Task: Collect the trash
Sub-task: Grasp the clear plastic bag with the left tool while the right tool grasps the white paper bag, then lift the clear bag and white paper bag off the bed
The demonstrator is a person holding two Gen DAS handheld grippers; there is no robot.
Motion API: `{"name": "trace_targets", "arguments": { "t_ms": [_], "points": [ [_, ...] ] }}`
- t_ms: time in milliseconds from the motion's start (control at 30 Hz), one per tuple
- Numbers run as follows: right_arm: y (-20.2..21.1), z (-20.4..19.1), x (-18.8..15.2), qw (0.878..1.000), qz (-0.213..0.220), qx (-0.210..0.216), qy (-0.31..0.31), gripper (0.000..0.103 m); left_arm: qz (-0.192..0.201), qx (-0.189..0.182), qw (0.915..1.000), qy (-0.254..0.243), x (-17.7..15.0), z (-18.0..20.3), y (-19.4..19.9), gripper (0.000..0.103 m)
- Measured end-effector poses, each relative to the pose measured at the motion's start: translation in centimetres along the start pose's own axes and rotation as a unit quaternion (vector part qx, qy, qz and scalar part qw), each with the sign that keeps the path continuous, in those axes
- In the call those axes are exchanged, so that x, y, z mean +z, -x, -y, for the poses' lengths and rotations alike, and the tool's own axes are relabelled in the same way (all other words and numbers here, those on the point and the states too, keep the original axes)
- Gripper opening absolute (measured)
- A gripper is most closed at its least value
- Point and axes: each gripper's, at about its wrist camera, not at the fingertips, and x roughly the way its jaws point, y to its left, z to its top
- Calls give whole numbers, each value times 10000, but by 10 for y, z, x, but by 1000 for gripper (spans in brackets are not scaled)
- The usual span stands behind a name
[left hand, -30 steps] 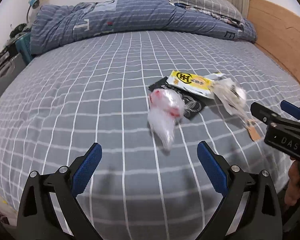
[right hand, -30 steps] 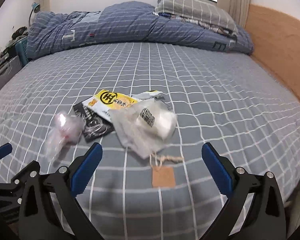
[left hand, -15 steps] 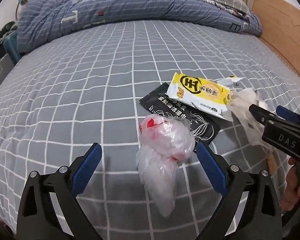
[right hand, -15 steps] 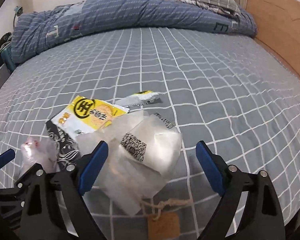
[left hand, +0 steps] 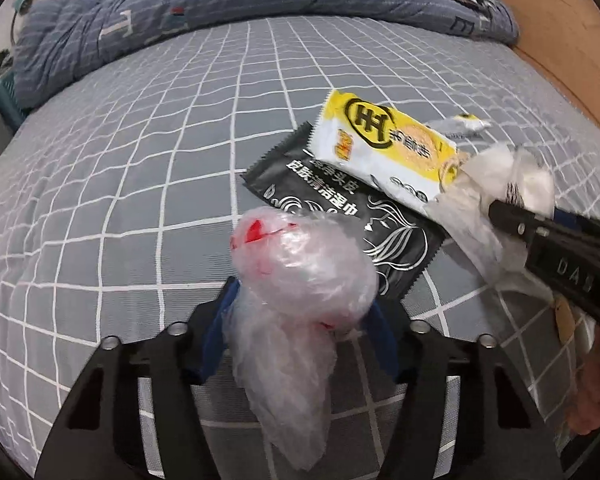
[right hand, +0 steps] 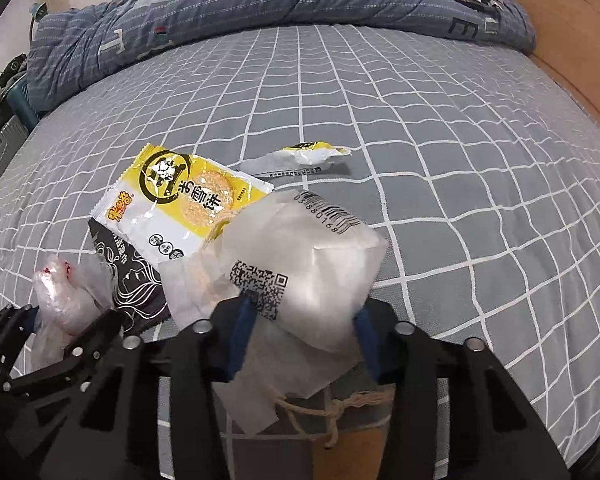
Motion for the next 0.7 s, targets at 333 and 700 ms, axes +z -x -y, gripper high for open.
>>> {"name": "trace_targets", "arguments": {
  "t_ms": [333, 700],
  "points": [
    [13, 2, 6, 9999, 124, -37, -24, 32, 31, 62, 10000, -46, 0, 1, 3, 53],
    [41, -9, 13, 9987, 479, -25, 142, 32, 288, -19, 9995, 146, -1, -8, 31, 53]
  ]
}}
